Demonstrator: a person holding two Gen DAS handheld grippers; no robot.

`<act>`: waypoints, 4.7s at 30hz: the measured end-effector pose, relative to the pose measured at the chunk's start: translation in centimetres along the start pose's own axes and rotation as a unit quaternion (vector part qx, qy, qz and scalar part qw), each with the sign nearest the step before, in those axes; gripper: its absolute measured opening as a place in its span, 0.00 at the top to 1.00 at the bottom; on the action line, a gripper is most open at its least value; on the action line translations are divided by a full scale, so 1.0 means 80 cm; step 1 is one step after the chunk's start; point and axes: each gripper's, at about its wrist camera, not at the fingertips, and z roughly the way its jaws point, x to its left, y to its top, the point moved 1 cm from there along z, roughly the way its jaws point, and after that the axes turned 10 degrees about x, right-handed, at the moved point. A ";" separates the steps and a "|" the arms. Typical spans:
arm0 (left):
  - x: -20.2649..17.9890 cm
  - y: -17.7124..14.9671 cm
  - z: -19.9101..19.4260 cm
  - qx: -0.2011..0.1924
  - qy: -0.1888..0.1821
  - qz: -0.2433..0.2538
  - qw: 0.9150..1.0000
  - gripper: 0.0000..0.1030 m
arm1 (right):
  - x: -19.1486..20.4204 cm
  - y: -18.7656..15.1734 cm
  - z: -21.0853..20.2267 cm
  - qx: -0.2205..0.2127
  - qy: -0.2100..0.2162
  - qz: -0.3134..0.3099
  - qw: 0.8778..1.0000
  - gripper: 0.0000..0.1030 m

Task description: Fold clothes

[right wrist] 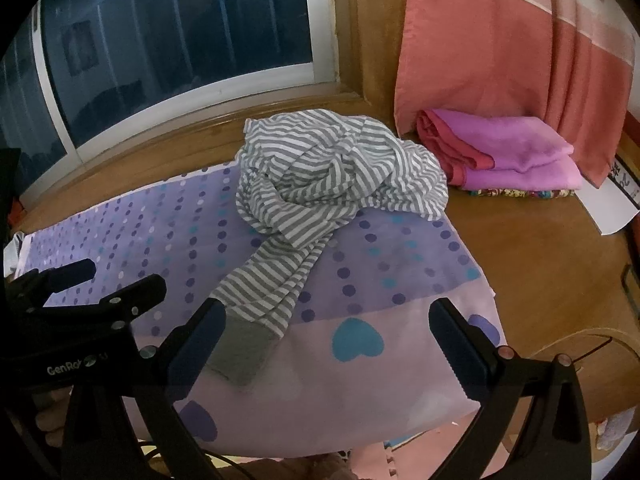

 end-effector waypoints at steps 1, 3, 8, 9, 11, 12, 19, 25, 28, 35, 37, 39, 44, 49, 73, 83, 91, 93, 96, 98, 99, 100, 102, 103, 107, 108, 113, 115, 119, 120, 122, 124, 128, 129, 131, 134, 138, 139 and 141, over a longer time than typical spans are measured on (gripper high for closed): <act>0.001 0.000 0.000 0.000 0.000 0.000 1.000 0.01 | 0.001 0.000 0.000 0.000 0.000 0.000 1.000 0.00; 0.002 0.001 0.001 -0.001 0.000 0.000 1.000 0.01 | 0.002 0.001 0.000 0.000 0.000 0.000 1.000 0.00; 0.005 0.001 0.002 -0.003 -0.001 0.001 1.000 0.01 | 0.005 0.002 0.001 -0.001 0.001 0.001 1.000 0.00; 0.006 0.001 0.002 -0.003 -0.001 0.001 1.000 0.01 | 0.005 0.002 0.001 -0.001 0.001 0.001 1.000 0.00; 0.007 -0.004 -0.001 -0.004 -0.001 0.002 1.000 0.01 | 0.006 0.002 0.001 0.000 0.001 0.001 1.000 0.00; 0.007 -0.002 0.001 -0.001 -0.001 0.002 1.000 0.01 | 0.006 0.002 0.002 0.000 0.001 0.002 1.000 0.00; 0.009 0.001 0.005 0.006 -0.001 0.006 1.000 0.01 | 0.009 0.000 0.004 0.004 0.000 0.004 1.000 0.00; 0.011 0.002 0.007 0.010 -0.005 0.010 1.000 0.01 | 0.011 -0.001 0.004 0.007 -0.004 0.007 1.000 0.00; 0.011 0.003 0.008 0.010 -0.007 0.014 1.000 0.01 | 0.013 -0.002 0.004 0.008 -0.006 0.009 1.000 0.00; 0.013 0.005 0.010 0.014 -0.011 0.022 1.000 0.01 | 0.015 -0.004 0.004 0.011 -0.011 0.016 1.000 0.00; 0.015 0.006 0.010 0.015 -0.011 0.025 1.000 0.01 | 0.017 -0.005 0.004 0.011 -0.012 0.020 1.000 0.00; 0.017 0.006 0.010 0.014 -0.011 0.029 0.999 0.01 | 0.019 -0.005 0.005 0.011 -0.012 0.024 1.000 0.00; 0.024 0.007 0.010 0.005 -0.012 0.038 0.999 0.01 | 0.027 -0.007 0.006 0.006 -0.011 0.030 0.999 0.00; 0.024 0.013 0.012 0.005 -0.017 0.048 0.999 0.01 | 0.031 -0.008 0.008 0.004 -0.012 0.034 0.999 0.00; -0.020 0.055 0.051 0.032 -0.002 0.034 0.999 0.01 | -0.023 0.044 0.054 0.032 0.012 0.012 0.999 0.00; -0.056 0.080 0.076 0.052 0.013 0.024 0.998 0.01 | -0.067 0.072 0.091 0.052 0.041 0.008 0.998 0.00; -0.069 0.124 0.091 0.023 0.023 0.010 0.999 0.01 | -0.077 0.109 0.122 0.046 0.047 -0.023 0.998 0.00; -0.072 0.132 0.097 0.023 0.028 0.009 0.999 0.01 | -0.076 0.117 0.129 0.045 0.048 -0.034 0.997 0.00; -0.076 0.142 0.108 0.026 0.031 0.007 0.999 0.01 | -0.073 0.126 0.138 0.039 0.044 -0.058 0.997 0.00; -0.077 0.149 0.115 0.027 0.032 0.005 0.999 0.01 | -0.071 0.133 0.141 0.026 0.035 -0.073 0.996 0.00; -0.077 0.152 0.118 0.028 0.033 0.004 0.999 0.01 | -0.071 0.137 0.140 0.016 0.029 -0.078 0.996 0.00; -0.078 0.156 0.122 0.028 0.032 0.004 0.999 0.01 | -0.071 0.143 0.140 0.003 0.022 -0.084 0.996 0.00; -0.080 0.162 0.131 0.029 0.033 0.003 0.999 0.01 | -0.066 0.151 0.143 -0.017 0.008 -0.107 0.994 0.00; -0.080 0.165 0.136 0.029 0.035 0.003 0.999 0.01 | -0.063 0.155 0.146 -0.025 0.001 -0.122 0.992 0.00; -0.079 0.174 0.162 0.038 0.031 -0.004 0.999 0.01 | -0.063 0.170 0.172 -0.026 0.006 -0.143 0.989 0.00; -0.079 0.175 0.169 0.041 0.026 -0.005 0.999 0.01 | -0.066 0.174 0.180 -0.020 0.013 -0.141 0.990 0.00; -0.079 0.172 0.191 0.038 0.006 -0.025 0.999 0.00 | -0.086 0.191 0.225 0.039 0.066 -0.106 0.991 0.00; -0.074 0.167 0.194 0.033 -0.006 -0.051 0.998 0.00 | -0.089 0.193 0.231 0.041 0.073 -0.111 0.990 0.00; -0.081 0.160 0.192 0.022 -0.001 -0.050 0.999 0.00 | -0.099 0.192 0.242 0.049 0.094 -0.112 0.988 0.00; -0.082 0.159 0.191 0.020 0.001 -0.052 0.998 0.00 | -0.101 0.191 0.244 0.050 0.099 -0.113 0.987 0.00; -0.084 0.155 0.190 0.013 0.000 -0.059 0.998 0.00 | -0.101 0.191 0.244 0.052 0.098 -0.119 0.987 0.00; -0.086 0.151 0.189 0.013 0.000 -0.060 0.998 0.00 | -0.102 0.193 0.242 0.056 0.096 -0.120 0.987 0.00; -0.090 0.150 0.180 0.030 -0.024 -0.047 0.998 0.27 | -0.097 0.193 0.229 0.045 0.109 -0.130 0.984 0.31; -0.096 0.151 0.176 0.029 -0.030 -0.031 0.999 0.44 | -0.091 0.190 0.221 0.036 0.109 -0.144 0.983 0.47; -0.110 0.149 0.167 0.022 -0.025 0.002 0.999 0.55 | -0.080 0.184 0.208 0.018 0.107 -0.170 0.979 0.63; -0.120 0.139 0.148 0.010 -0.018 0.026 0.999 0.66 | -0.079 0.190 0.198 0.000 0.110 -0.186 0.976 0.74; -0.100 0.121 0.111 0.005 -0.039 0.004 0.999 0.68 | -0.060 0.199 0.176 -0.011 0.154 -0.181 0.971 0.76; -0.094 0.116 0.101 0.002 -0.040 -0.001 0.999 0.68 | -0.048 0.196 0.169 -0.014 0.165 -0.184 0.969 0.76; -0.078 0.102 0.075 -0.009 -0.035 -0.007 0.999 0.68 | -0.029 0.199 0.160 -0.019 0.189 -0.190 0.963 0.76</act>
